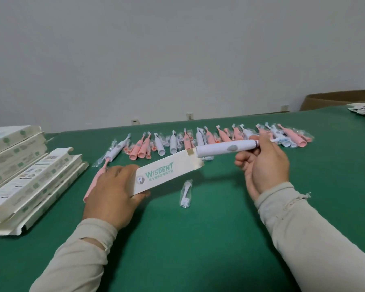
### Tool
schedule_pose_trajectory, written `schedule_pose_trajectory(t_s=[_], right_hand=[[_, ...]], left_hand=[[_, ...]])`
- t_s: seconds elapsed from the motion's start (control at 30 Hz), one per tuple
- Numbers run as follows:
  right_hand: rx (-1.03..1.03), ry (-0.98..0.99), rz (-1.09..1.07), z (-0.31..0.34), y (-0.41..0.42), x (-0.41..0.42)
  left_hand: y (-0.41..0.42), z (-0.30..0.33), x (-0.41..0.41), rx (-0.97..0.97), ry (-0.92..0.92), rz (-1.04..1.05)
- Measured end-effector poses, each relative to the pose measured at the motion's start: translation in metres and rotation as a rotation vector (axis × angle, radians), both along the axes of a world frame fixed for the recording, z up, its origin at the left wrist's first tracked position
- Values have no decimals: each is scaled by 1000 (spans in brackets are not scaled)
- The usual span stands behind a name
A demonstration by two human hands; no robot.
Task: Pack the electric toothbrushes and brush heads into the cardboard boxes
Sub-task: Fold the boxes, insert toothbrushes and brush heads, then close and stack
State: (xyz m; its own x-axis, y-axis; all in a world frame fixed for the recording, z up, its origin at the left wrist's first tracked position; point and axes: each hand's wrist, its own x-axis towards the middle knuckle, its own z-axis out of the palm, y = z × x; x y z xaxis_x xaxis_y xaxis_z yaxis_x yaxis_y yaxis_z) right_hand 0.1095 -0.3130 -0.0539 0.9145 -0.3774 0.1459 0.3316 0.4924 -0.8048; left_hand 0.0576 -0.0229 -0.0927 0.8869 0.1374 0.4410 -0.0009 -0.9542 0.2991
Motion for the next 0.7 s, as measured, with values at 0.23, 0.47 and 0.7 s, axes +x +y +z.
schedule_pose_trajectory(t_s=[0.23, 0.47, 0.7], right_hand=[[-39, 3, 32, -6, -1, 3], [-154, 18, 53, -8, -4, 3], [-553, 96, 318, -17, 12, -3]], left_hand=[[-4, 1, -2, -35, -29, -38], [-4, 0, -4, -39, -44, -43], [-10, 0, -3, -29, -60, -80]])
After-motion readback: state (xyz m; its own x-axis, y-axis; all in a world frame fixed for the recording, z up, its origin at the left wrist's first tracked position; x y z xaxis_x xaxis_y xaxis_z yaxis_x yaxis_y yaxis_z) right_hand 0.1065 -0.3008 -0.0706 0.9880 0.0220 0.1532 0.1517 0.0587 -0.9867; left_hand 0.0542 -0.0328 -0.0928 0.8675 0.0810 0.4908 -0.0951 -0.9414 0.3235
